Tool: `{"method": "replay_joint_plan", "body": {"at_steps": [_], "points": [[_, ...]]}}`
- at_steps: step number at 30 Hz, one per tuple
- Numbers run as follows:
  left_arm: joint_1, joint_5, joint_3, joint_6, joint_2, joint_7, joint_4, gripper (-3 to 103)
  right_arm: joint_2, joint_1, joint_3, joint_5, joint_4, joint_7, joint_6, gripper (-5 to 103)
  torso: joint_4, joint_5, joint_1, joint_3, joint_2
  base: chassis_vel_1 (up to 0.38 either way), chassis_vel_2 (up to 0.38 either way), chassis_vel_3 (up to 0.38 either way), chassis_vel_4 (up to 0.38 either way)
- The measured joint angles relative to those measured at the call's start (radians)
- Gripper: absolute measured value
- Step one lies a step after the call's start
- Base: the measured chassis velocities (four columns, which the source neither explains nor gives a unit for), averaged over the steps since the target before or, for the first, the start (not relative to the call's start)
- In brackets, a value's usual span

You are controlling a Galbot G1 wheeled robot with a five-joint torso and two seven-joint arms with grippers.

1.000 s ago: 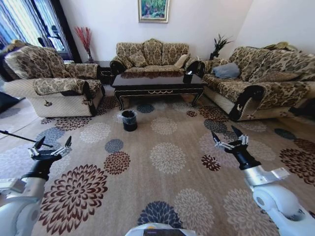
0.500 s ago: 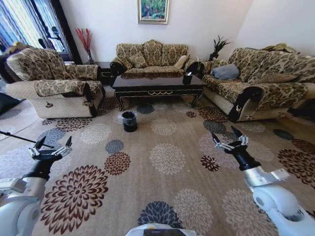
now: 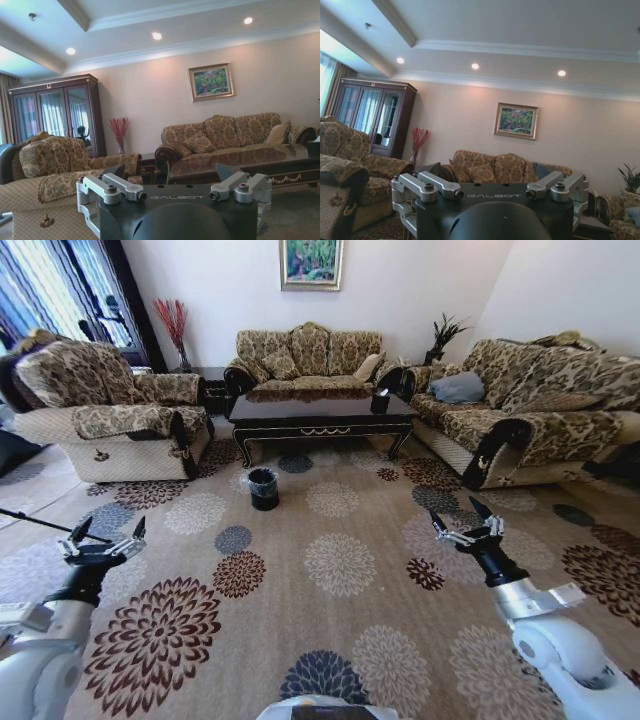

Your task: Move to the front of the table and pick up the trash from the floor, then place it into the trash bin.

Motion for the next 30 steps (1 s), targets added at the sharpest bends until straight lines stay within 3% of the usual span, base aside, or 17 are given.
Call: {"method": "replay_joint_plan", "body": {"at_steps": [30], "points": [[0.025,0.0,-0.013,-0.001,-0.013,0.004,-0.033,100,0.012,-0.008,0.006,-0.008,0.016,-0.011,0.011,100,0.0,0.0,0.058,0.078,0.136,0.0,0.0,0.0,0.0]]}}
